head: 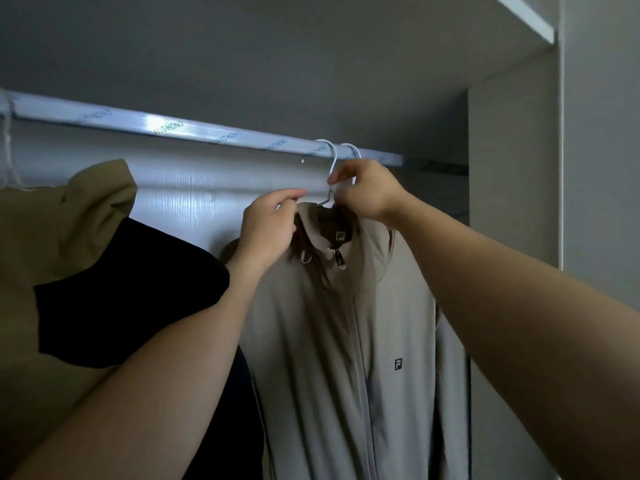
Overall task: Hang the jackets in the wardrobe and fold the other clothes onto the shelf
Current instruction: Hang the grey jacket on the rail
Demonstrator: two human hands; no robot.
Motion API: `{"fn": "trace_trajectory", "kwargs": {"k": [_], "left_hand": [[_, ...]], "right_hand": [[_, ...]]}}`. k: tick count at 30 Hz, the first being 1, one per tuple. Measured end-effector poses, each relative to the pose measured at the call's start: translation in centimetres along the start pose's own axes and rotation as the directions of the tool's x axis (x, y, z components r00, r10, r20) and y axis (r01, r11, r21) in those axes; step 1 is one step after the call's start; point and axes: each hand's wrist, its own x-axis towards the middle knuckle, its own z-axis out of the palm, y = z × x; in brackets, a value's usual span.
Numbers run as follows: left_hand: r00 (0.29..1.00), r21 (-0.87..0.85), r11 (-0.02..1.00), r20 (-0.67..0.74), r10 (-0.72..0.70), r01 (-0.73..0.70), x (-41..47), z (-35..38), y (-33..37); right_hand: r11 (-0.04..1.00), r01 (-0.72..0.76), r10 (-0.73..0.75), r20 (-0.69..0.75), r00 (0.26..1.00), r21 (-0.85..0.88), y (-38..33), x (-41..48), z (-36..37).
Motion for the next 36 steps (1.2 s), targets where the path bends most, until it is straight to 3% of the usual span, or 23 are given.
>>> {"fn": "trace_trajectory", "kwargs": {"k": [1,3,5,7,8,12,19,23,26,29,36], "left_hand": [[0.999,0.120,0.992,-0.017,0.044,-0.041,0.0,-0.4,-0.4],[0.995,0.446,0.895,-0.081,0.065,-0.022,0.1,-1.2,-1.6],[0.982,0.564,0.806,-0.145,-0.119,0.181,0.2,-2.1,-3.4],[0.936,0.519,0.783,-0.112,-0.334,0.342,0.2,-2.7,-5.6],[0.924,0.466,0.806,-0.069,-0.376,0.364,0.0,-2.9,-6.6],[0.956,0.335,0.896,-0.103,-0.275,0.293,-1.5,-3.3,-9.1],[0.948,0.425,0.849,-0.191,-0.254,0.313,-3.1,-3.9,-11.0],[0.932,0.360,0.867,-0.239,-0.272,0.345,-4.6,-4.5,-12.0],[0.899,0.366,0.821,-0.211,-0.385,0.438,-5.0,-4.7,-11.8],[0.869,0.372,0.786,-0.174,-0.464,0.494,-4.2,-4.4,-10.3],[0.895,0.473,0.760,-0.225,-0.386,0.447,-3.8,-5.6,-10.6]], "right_hand": [[0.997,-0.033,0.038,-0.068,0.997,0.075,0.8,-0.3,-0.4],[0.998,-0.066,0.062,-0.143,0.988,-0.024,2.8,-0.9,-1.2],[0.961,-0.170,0.154,-0.089,0.984,-0.217,5.5,-1.8,-1.6],[0.901,-0.285,0.302,0.002,0.953,-0.327,8.1,-2.8,-1.6],[0.885,-0.290,0.322,0.030,0.946,-0.364,9.2,-3.3,-1.6],[0.881,-0.235,0.257,-0.002,0.966,-0.411,12.6,-4.7,-2.2],[0.876,-0.331,0.333,-0.056,0.941,-0.350,13.8,-6.2,-2.4],[0.875,-0.380,0.376,-0.074,0.924,-0.302,14.2,-7.6,-2.2],[0.863,-0.410,0.400,-0.095,0.911,-0.294,14.4,-9.0,-2.3],[0.865,-0.371,0.351,-0.121,0.928,-0.338,14.2,-10.0,-2.9],[0.764,-0.359,0.298,-0.201,0.933,-0.536,14.5,-13.3,-4.0]]}}
